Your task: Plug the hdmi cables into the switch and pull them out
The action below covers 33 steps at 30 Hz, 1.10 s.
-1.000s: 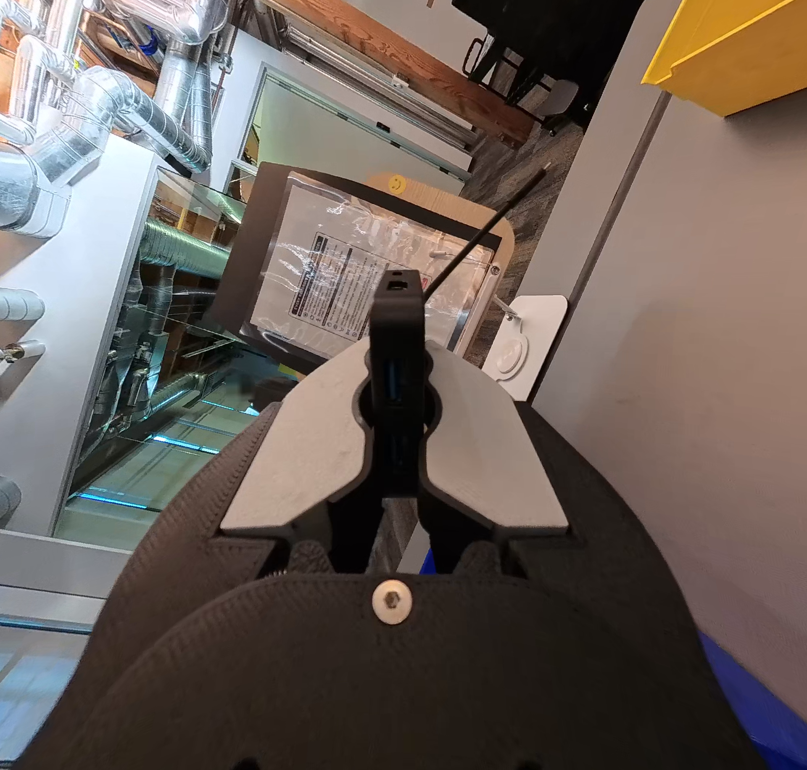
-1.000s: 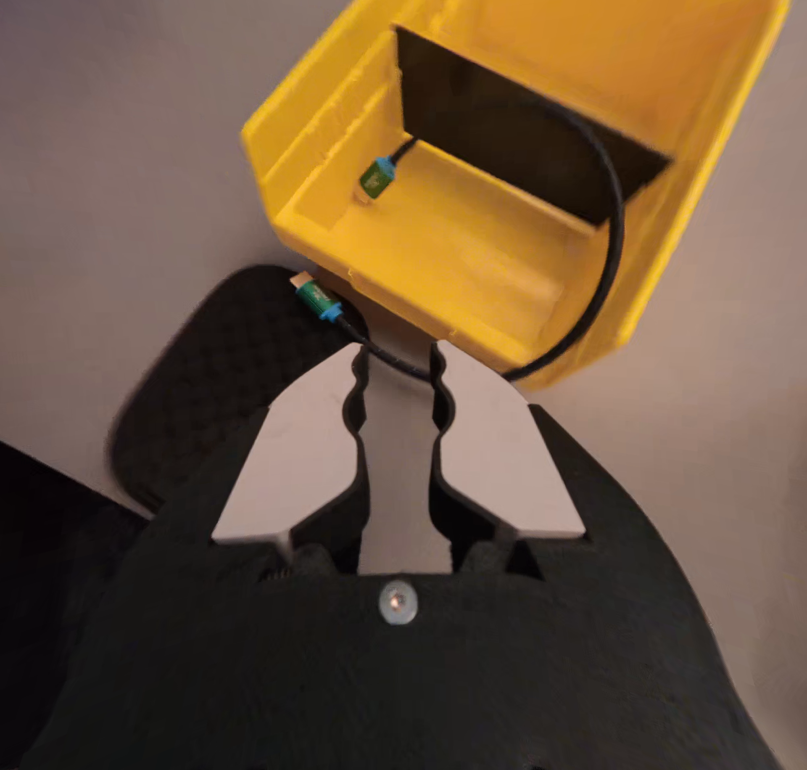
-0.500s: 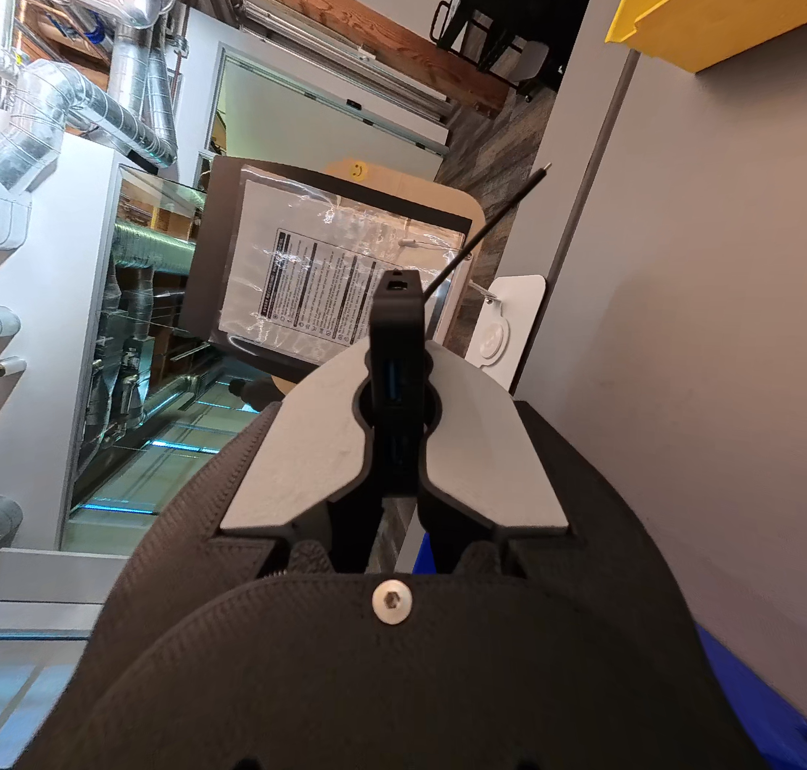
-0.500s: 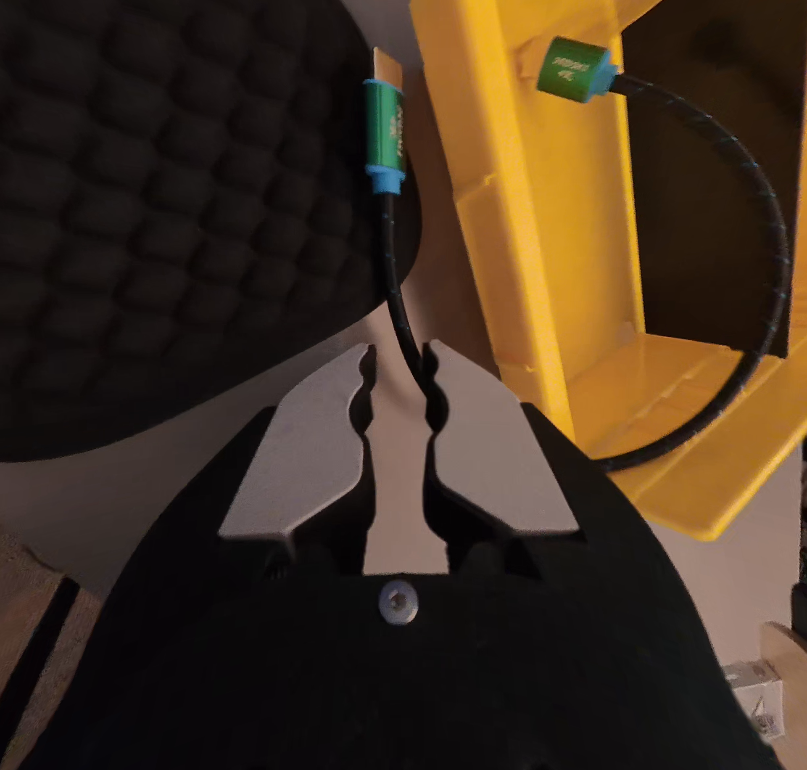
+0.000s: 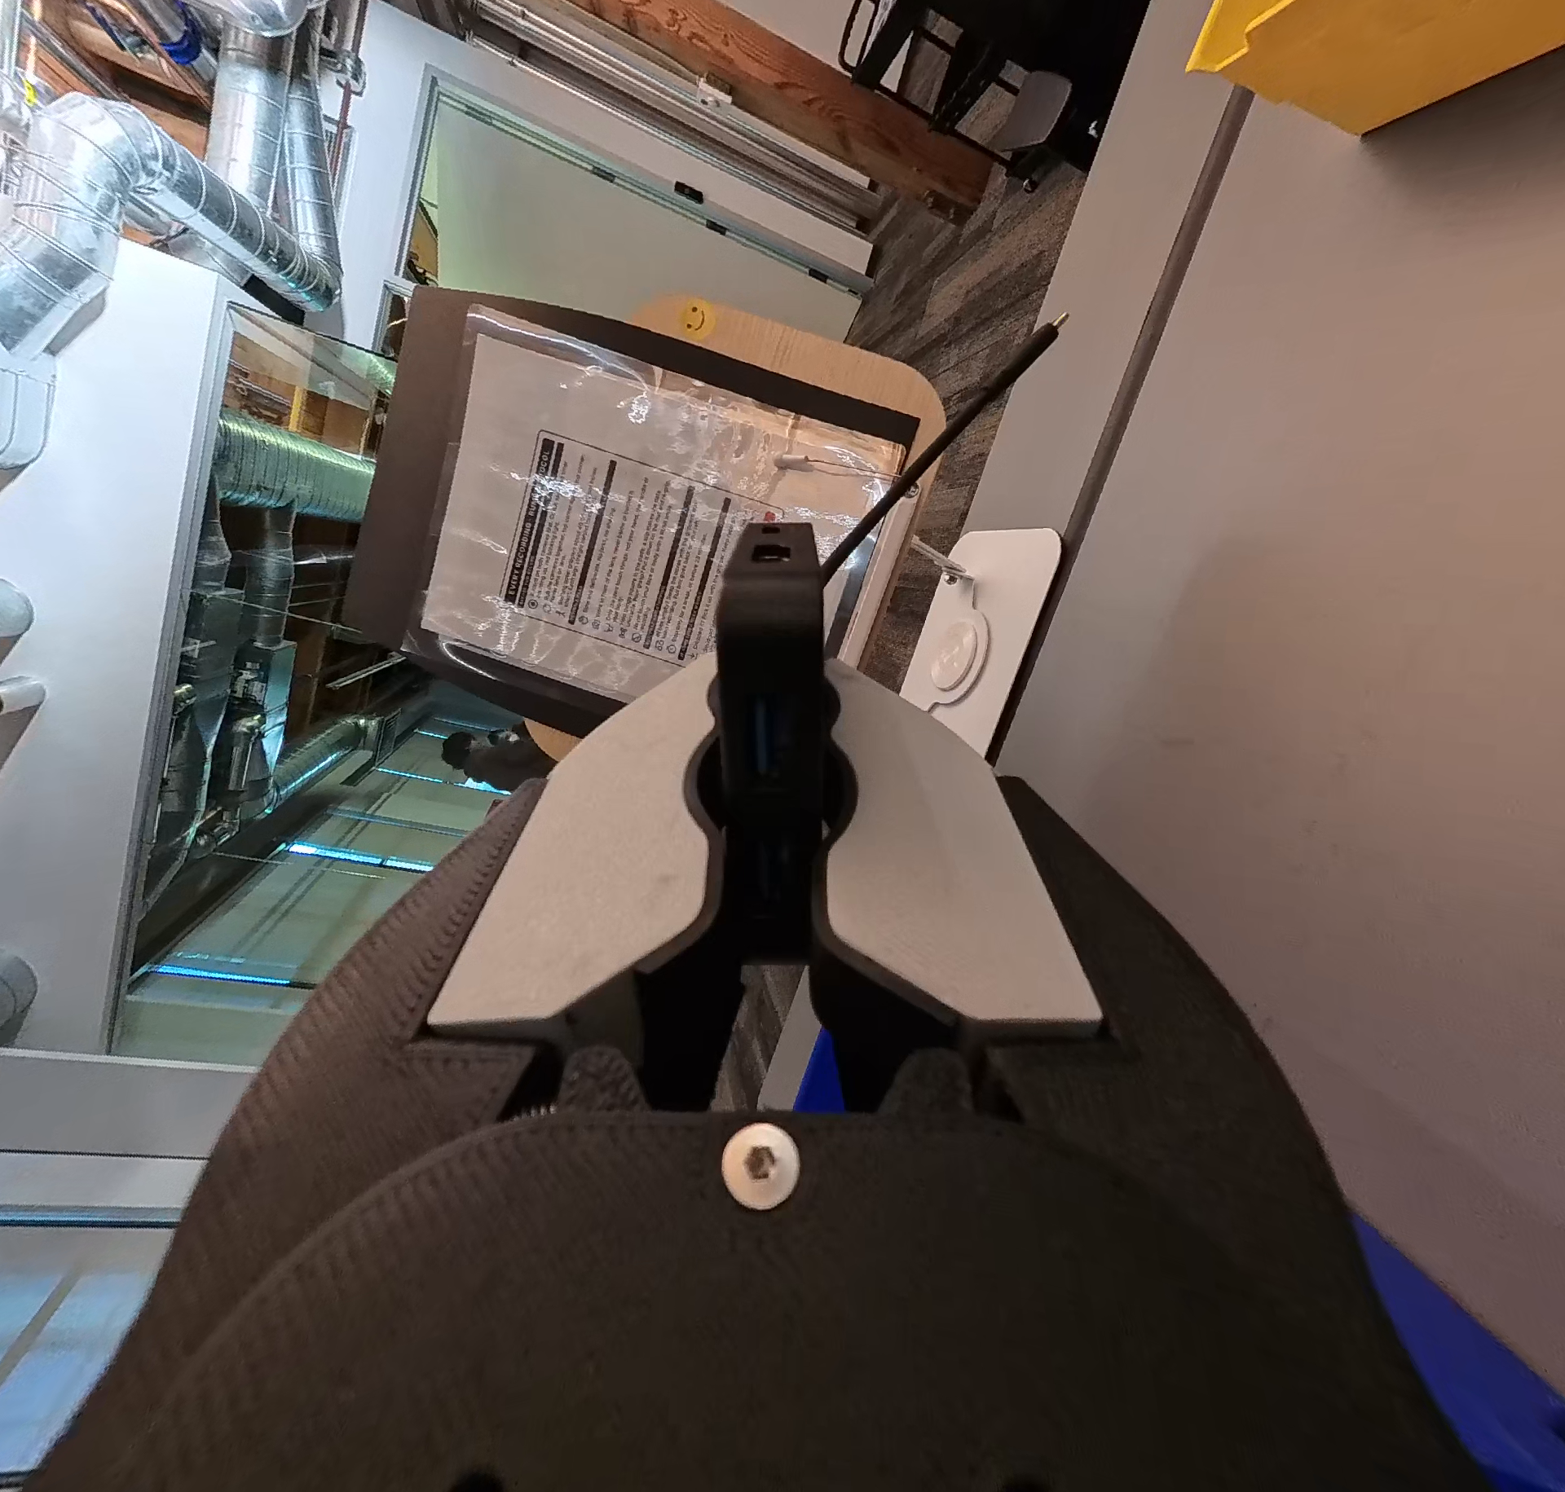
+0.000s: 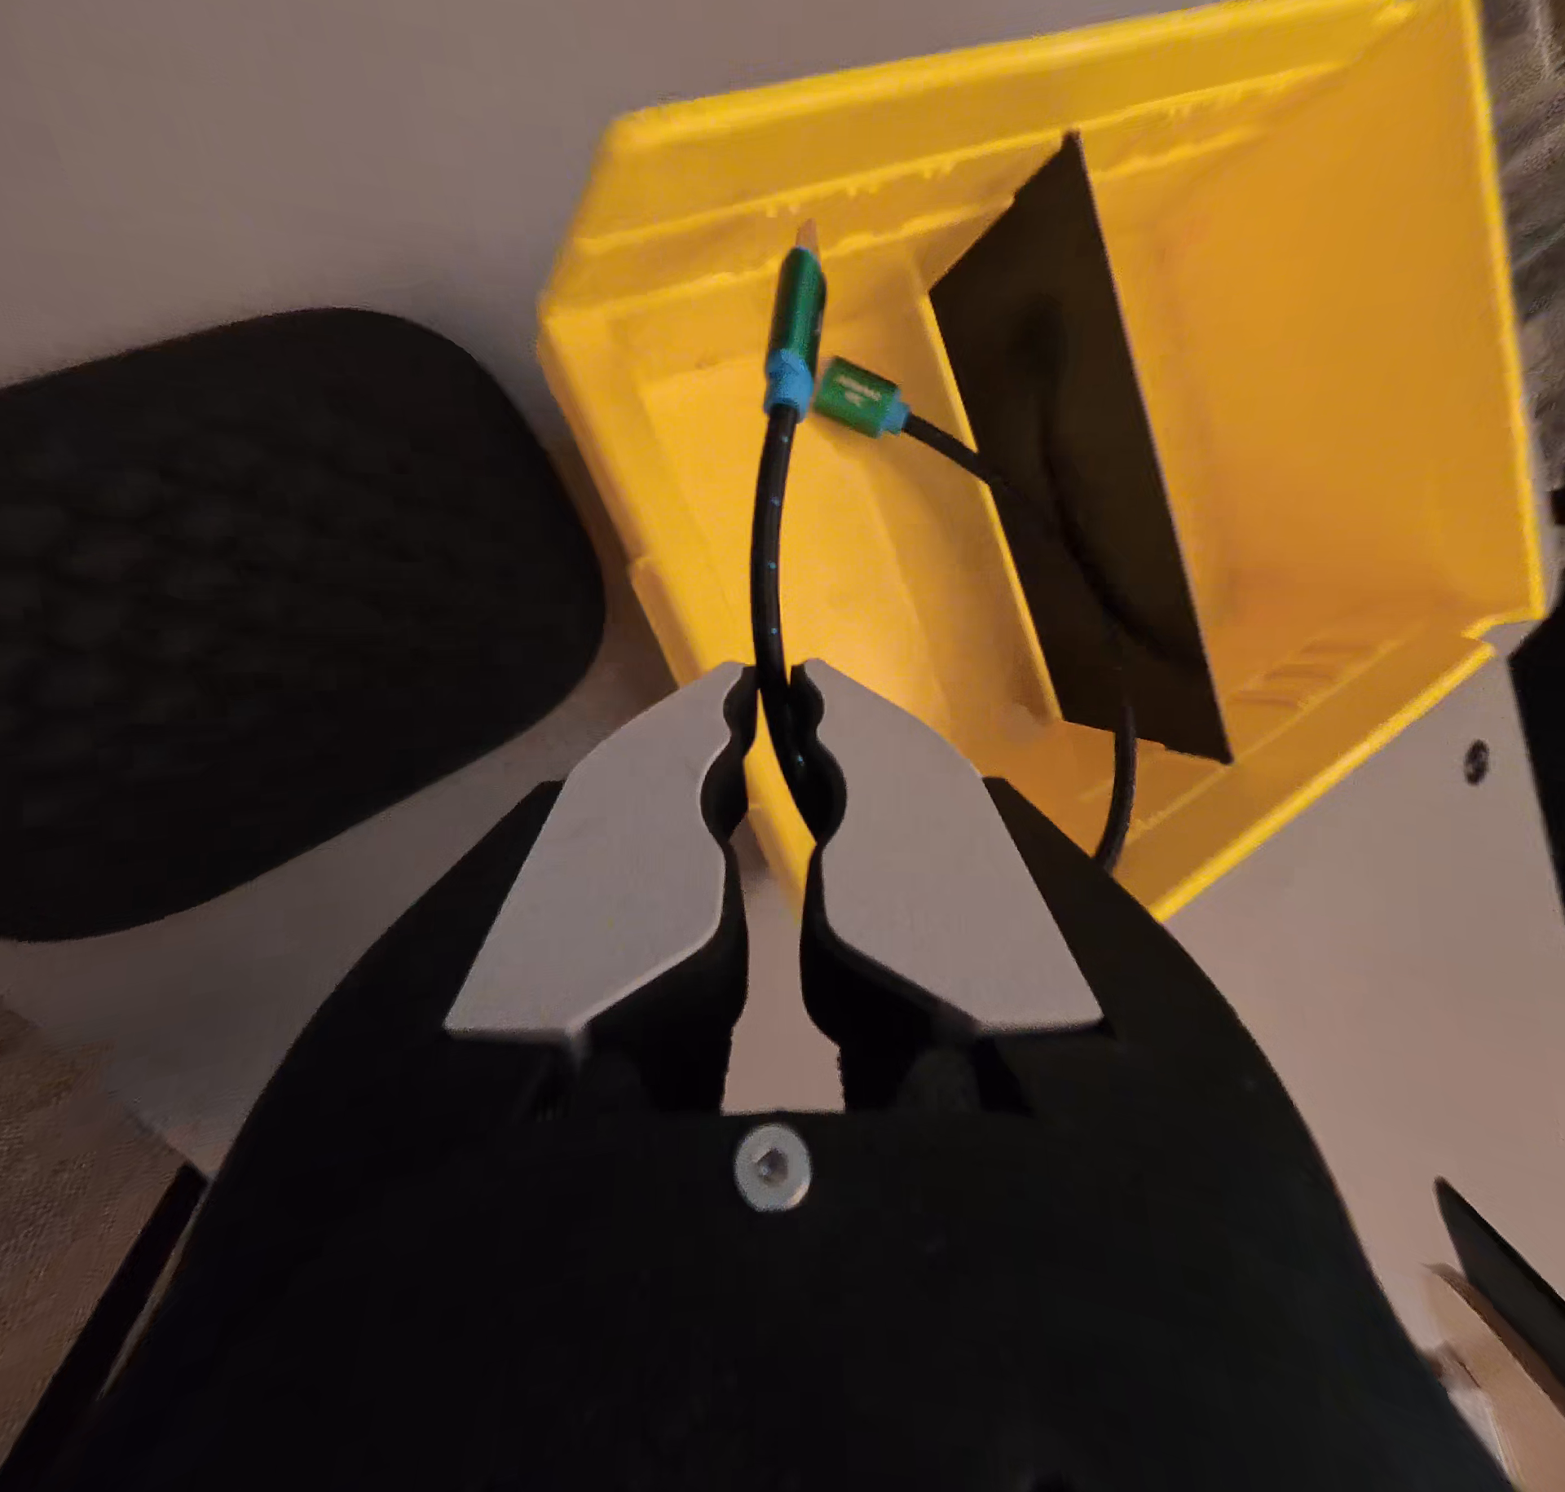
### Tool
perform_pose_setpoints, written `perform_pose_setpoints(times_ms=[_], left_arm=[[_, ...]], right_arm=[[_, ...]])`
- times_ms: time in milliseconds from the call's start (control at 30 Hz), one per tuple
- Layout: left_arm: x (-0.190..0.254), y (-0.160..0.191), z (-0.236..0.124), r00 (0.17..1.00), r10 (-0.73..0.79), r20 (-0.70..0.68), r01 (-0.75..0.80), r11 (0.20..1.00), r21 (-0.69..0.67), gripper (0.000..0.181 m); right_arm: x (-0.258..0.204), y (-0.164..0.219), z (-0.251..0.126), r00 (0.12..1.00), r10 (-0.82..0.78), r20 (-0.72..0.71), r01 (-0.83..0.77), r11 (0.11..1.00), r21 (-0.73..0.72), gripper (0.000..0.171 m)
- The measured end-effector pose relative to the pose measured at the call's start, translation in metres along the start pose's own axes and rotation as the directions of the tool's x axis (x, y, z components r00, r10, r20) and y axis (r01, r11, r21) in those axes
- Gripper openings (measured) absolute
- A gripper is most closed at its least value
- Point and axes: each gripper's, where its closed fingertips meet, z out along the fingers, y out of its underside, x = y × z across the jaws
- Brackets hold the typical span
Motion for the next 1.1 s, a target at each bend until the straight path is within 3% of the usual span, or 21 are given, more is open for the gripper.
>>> perform_pose_setpoints(times_ms=[33, 267, 367, 467, 567, 633, 733, 800, 900, 967, 1000, 1100], left_arm=[[0.0, 0.0, 0.0, 1.0, 0.001, 0.0, -0.001, 1.0, -0.001, 0.013], [-0.002, 0.001, -0.004, 1.0, -0.008, -0.003, 0.008, 1.0, 0.002, 0.013], [-0.004, 0.003, -0.004, 1.0, -0.011, -0.001, 0.011, 1.0, 0.0, 0.013], [-0.007, 0.004, -0.006, 1.0, -0.016, 0.005, 0.016, 1.0, 0.004, 0.013], [-0.009, 0.005, -0.007, 1.0, -0.022, 0.012, 0.022, 1.0, 0.009, 0.013], [-0.011, 0.006, -0.008, 1.0, -0.024, 0.014, 0.024, 1.0, 0.008, 0.013], [-0.012, 0.006, -0.008, 1.0, -0.024, 0.017, 0.024, 1.0, 0.009, 0.013], [-0.012, 0.005, -0.009, 1.0, -0.024, 0.018, 0.023, 1.0, 0.011, 0.013], [-0.011, 0.004, -0.009, 1.0, -0.021, 0.017, 0.021, 1.0, 0.009, 0.013], [-0.009, 0.004, -0.009, 1.0, -0.018, 0.014, 0.018, 1.0, 0.004, 0.013], [-0.008, 0.005, -0.008, 1.0, -0.017, 0.011, 0.017, 1.0, 0.002, 0.013], [-0.007, 0.005, -0.007, 1.0, -0.017, 0.006, 0.017, 1.0, -0.002, 0.013]], right_arm=[[0.002, 0.0, 0.006, 0.999, 0.012, 0.052, -0.011, 0.999, -0.03, 0.008], [-0.006, 0.004, 0.06, 0.904, 0.257, 0.342, -0.173, 0.951, -0.257, 0.015], [-0.002, 0.0, 0.062, 0.859, 0.351, 0.372, -0.276, 0.93, -0.241, 0.023], [0.022, -0.014, 0.039, 0.897, 0.337, 0.286, -0.339, 0.94, -0.045, 0.03], [0.064, -0.018, -0.004, 0.925, 0.373, 0.072, -0.38, 0.905, 0.193, 0.038], [0.087, -0.001, -0.027, 0.896, 0.441, -0.055, -0.412, 0.871, 0.268, 0.038], [0.116, 0.057, -0.033, 0.769, 0.593, -0.239, -0.554, 0.804, 0.215, 0.039], [0.112, 0.08, -0.018, 0.708, 0.675, -0.209, -0.656, 0.737, 0.161, 0.047], [0.102, 0.101, 0.009, 0.637, 0.747, -0.19, -0.751, 0.657, 0.063, 0.026], [0.09, 0.095, 0.02, 0.619, 0.78, -0.09, -0.783, 0.622, 0.009, 0.012], [0.094, 0.098, 0.021, 0.595, 0.795, -0.115, -0.799, 0.601, 0.015, 0.005], [0.1, 0.102, 0.022, 0.566, 0.811, -0.15, -0.82, 0.572, -0.007, 0.005]])
